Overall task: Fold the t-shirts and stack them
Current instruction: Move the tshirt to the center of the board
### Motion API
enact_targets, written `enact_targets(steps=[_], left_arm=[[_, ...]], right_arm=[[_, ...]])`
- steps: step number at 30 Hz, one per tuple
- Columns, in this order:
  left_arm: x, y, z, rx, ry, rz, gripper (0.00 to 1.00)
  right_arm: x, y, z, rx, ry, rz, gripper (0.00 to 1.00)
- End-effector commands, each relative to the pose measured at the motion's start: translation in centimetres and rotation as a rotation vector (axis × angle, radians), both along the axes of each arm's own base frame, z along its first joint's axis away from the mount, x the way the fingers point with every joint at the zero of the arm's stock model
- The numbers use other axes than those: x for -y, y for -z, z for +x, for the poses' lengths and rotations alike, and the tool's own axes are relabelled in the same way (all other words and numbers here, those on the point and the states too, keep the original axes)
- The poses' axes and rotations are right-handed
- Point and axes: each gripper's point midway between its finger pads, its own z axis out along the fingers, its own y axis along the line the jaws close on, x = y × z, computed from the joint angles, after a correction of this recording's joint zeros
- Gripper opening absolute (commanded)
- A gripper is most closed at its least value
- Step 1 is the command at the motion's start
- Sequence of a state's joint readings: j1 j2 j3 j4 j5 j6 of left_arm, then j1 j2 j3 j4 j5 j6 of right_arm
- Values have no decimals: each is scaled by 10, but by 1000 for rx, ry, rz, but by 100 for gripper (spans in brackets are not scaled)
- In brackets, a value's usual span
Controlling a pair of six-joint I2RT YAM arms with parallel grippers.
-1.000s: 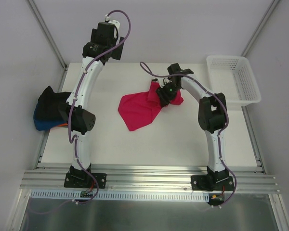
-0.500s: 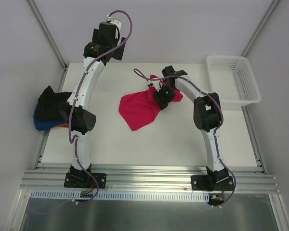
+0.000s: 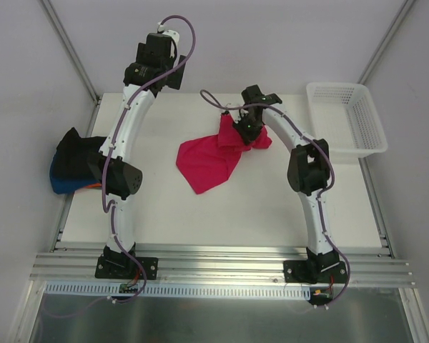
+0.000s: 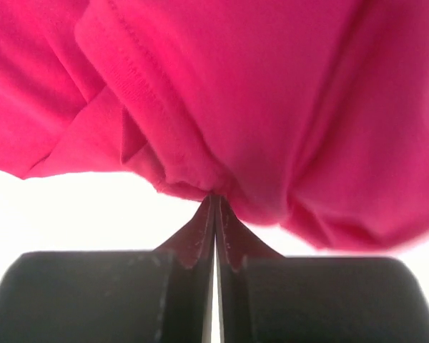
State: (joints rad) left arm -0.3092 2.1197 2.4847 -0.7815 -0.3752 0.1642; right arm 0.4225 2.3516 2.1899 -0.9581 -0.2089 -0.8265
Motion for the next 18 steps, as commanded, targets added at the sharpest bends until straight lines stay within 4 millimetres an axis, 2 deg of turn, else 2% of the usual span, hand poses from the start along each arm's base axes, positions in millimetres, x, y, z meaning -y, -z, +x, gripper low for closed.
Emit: enact_targets(steps=[1, 2, 3, 5, 6, 8, 10, 13, 14, 17, 18], left_arm=[[5, -27, 2, 84, -14, -31, 99], [5, -28, 3, 88, -16, -33, 99], [5, -27, 4, 88, -17, -31, 99], [5, -30, 6, 99, -20, -34, 99], [5, -31, 7, 103, -23, -32, 99], [4, -33, 7, 110, -28, -30, 99], [3, -33, 7, 110, -30, -27, 99], [1, -34, 6, 113, -40, -20, 99], [0, -35, 6, 115, -44, -19, 99], [-4, -38, 8, 130, -65, -14, 99], [-5, -39, 9, 133, -70, -11, 99]], right_arm=[[7, -103, 12, 193, 52, 91, 1], [12, -129, 12, 239, 64, 127, 1], [13, -140, 11, 260, 65, 140, 0], [17, -152, 5, 277, 62, 153, 1], [17, -166, -3, 288, 54, 179, 0], [16, -167, -12, 273, 63, 201, 0], [16, -194, -18, 308, 105, 256, 1], [11, -269, -24, 461, 91, 369, 1], [4, -300, -27, 537, 65, 413, 1], [-6, -364, -40, 670, 47, 536, 0], [-8, -379, -45, 701, 43, 567, 0]])
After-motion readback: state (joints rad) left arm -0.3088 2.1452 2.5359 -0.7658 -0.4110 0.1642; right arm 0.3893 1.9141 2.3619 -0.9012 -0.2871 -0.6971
